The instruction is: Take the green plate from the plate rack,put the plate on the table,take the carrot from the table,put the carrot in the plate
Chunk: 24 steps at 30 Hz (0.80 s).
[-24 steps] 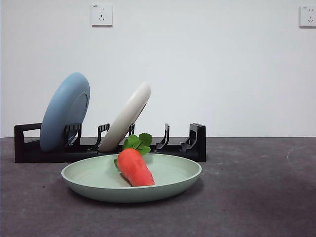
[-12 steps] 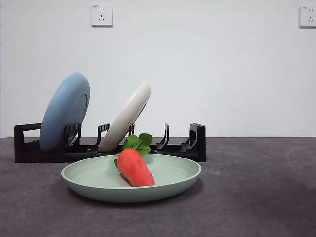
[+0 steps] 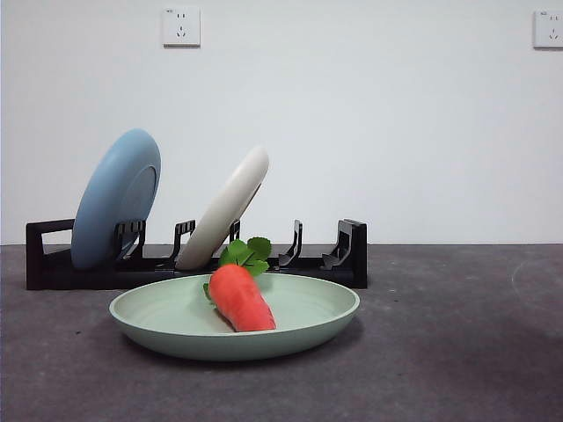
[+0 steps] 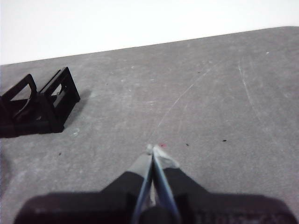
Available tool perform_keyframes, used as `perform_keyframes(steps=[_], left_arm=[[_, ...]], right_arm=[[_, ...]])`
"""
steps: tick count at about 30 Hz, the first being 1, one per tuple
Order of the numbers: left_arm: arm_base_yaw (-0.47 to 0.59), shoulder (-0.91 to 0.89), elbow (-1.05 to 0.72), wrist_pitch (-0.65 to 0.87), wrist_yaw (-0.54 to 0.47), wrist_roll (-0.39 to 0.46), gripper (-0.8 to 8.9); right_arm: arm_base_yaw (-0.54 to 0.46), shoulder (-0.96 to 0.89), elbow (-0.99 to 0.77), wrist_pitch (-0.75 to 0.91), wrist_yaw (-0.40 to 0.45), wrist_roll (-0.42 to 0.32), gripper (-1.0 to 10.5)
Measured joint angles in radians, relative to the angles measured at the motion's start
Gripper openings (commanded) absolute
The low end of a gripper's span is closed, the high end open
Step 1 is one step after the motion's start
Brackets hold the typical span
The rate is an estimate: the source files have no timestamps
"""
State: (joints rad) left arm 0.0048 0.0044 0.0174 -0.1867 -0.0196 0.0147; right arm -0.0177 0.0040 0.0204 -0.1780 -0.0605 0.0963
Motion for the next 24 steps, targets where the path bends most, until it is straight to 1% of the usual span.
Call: perform_keyframes(steps=[9, 24], left_arm=[[0.000, 0.000, 0.000, 0.000, 0.000, 0.000, -0.03], [0.000, 0.000, 0.000, 0.000, 0.000, 0.000, -0.03]], right_arm=[[0.000, 0.002, 0.000, -0.001, 0.011, 0.016, 0.0], [0.000, 0.002, 0.000, -0.001, 0.011, 0.017, 0.0]])
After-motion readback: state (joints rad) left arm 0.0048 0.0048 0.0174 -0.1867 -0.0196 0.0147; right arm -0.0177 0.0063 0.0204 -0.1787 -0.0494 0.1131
